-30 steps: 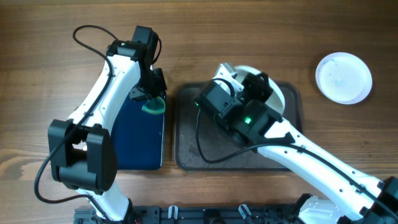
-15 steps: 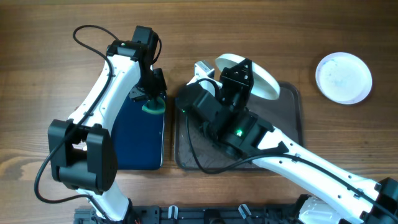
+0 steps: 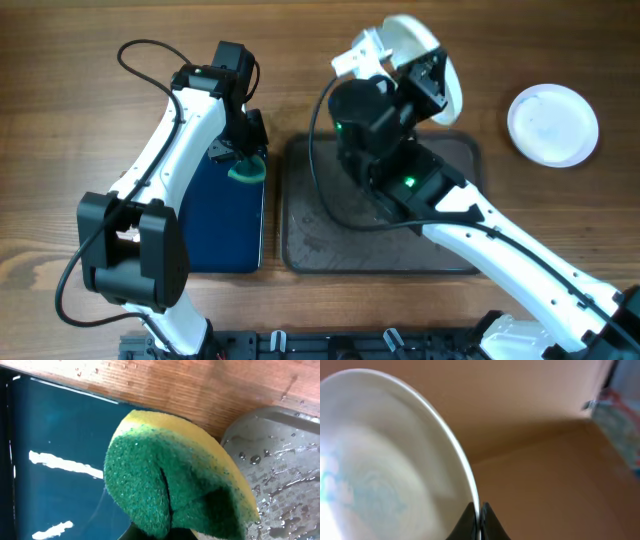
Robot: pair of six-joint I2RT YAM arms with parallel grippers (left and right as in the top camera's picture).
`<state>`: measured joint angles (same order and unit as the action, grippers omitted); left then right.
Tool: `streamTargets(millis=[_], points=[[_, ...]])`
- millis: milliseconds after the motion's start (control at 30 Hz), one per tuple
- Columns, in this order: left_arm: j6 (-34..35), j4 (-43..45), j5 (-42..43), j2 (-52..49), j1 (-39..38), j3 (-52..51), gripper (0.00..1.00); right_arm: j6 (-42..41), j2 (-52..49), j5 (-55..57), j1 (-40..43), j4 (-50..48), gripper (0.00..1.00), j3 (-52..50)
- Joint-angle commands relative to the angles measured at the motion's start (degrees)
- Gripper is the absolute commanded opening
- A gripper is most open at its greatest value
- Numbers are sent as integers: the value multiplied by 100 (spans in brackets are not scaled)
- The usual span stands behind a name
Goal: Clean dirty plates on tray and stack at the side
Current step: 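Lift the third plate with the right gripper and tilt it over the grey tray, then carry the plate right and stack it on the other plates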
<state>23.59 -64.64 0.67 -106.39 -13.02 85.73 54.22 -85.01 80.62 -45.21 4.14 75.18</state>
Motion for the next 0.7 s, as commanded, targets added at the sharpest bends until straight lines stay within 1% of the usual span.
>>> streamTargets(millis=[0,67,133,233,300,367,400,467,500,533,567,600,667], points=[[-68,-33,-55,66,7,44,4,1908,11,509,-321,-811,4,57],[-68,-33,-55,66,7,44,4,1624,9,372,-426,-691,4,24],[-68,-31,-55,66,7,44,4,1303,9,284,-435,-374,4,11],[-68,-31,-55,66,7,44,4,697,9,63,-435,557,4,11],[-68,-28,-55,66,7,44,4,-13,9,-216,-435,1320,4,11],[-66,-28,-55,66,7,44,4,-525,9,-428,-435,1784,4,11],[-66,-28,-55,66,7,44,4,-979,9,-566,-435,2105,4,11],[-66,-28,-55,66,7,44,4,-2216,9,-1145,-433,2699,4,11],[-66,-28,-55,66,7,44,4,-2863,9,-1749,-426,3064,4,11],[-66,-31,-55,66,7,44,4,-3571,9,-2605,-389,3442,5,11],[-66,-33,-55,66,7,44,4,-4531,9,-3722,-267,3762,4,11],[-68,-33,-55,66,7,44,4,-5810,9,-4931,-42,3995,4,11],[-68,-33,-55,66,7,44,4,-7252,9,-6371,339,4186,4,11]])
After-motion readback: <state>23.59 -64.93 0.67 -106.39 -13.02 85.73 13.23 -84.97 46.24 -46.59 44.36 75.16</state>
